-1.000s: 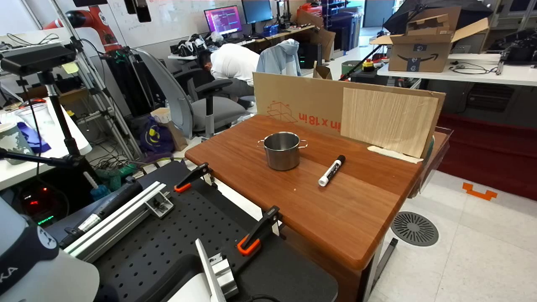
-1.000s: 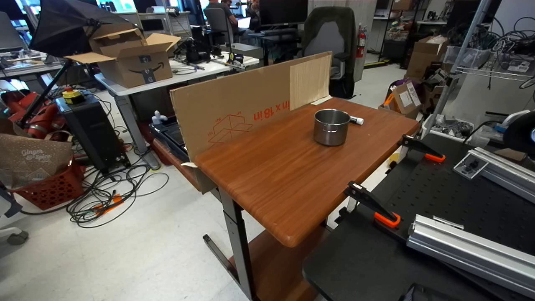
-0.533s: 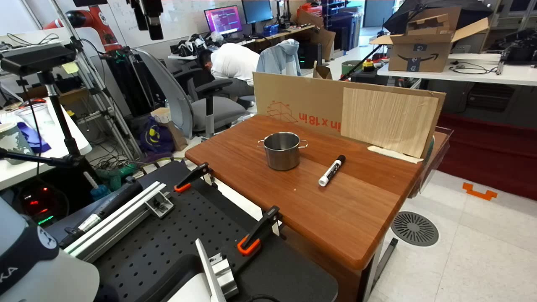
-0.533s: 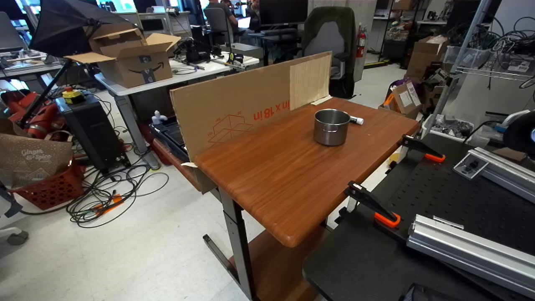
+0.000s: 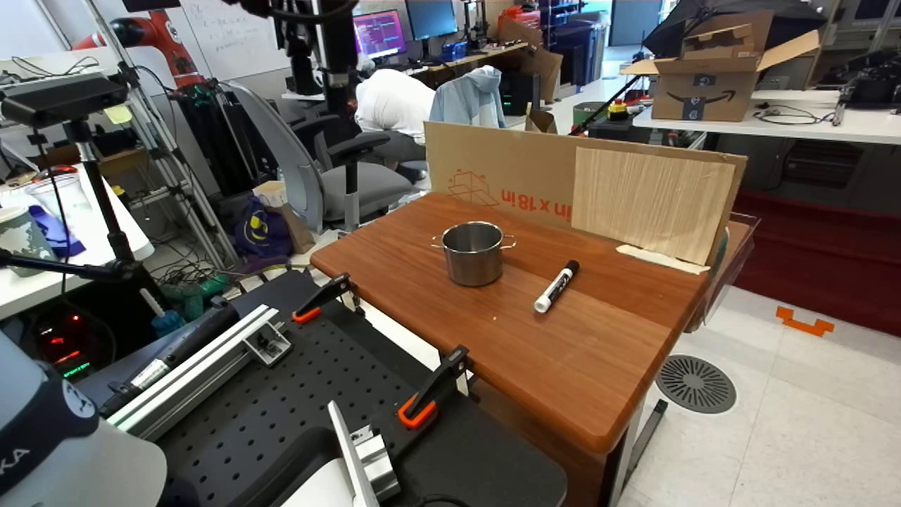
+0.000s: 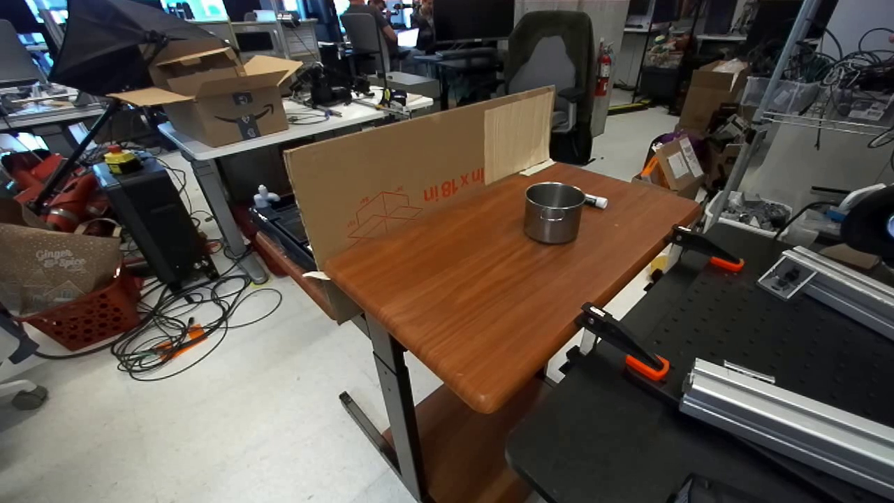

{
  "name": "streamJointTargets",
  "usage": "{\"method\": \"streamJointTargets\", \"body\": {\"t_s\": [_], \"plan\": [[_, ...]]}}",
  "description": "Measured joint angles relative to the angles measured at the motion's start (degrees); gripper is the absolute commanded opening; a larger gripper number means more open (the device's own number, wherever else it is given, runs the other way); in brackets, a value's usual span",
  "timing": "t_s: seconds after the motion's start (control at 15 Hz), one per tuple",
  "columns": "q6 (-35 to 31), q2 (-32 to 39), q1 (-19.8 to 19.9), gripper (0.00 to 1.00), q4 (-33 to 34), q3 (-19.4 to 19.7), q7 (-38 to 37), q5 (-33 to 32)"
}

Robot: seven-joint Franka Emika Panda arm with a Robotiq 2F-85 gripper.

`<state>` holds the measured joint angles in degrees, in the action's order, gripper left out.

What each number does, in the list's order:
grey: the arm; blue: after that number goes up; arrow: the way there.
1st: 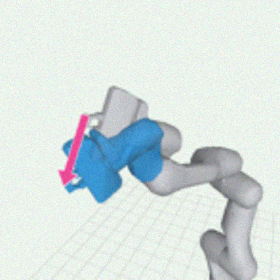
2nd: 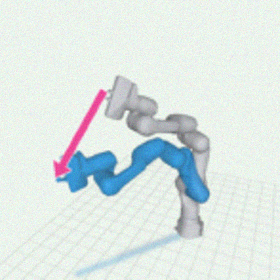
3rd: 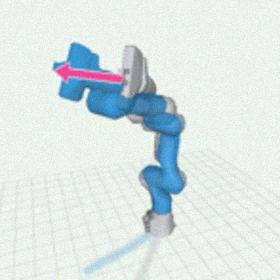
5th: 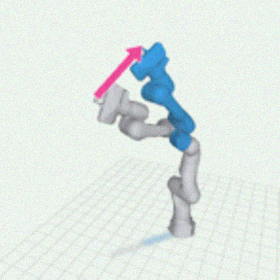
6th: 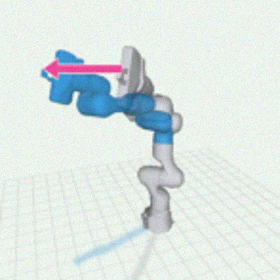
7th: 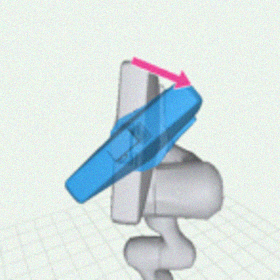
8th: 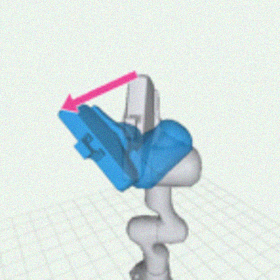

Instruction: Put the marker in the silver pot

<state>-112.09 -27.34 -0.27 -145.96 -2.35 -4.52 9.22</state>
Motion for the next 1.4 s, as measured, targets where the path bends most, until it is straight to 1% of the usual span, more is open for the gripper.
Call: {"method": "streamJointTargets", "body": {"t_s": [0.27, 0.53, 0.8, 1.07, 1.4], "plan": [[-1.96, 5.86, 2.57, 1.00, 2.87, 3.98, 6.14, -4.56], [-4.61, 12.58, 4.36, 1.00, 7.54, 6.58, 10.08, -8.18], [-9.38, 19.47, 5.95, 1.00, 10.68, 8.60, 13.71, -11.03], [-15.58, 26.34, 7.07, 1.00, 13.18, 10.12, 18.04, -11.47], [-19.16, 35.21, 9.21, 1.00, 17.60, 10.97, 22.84, -11.38]]}}
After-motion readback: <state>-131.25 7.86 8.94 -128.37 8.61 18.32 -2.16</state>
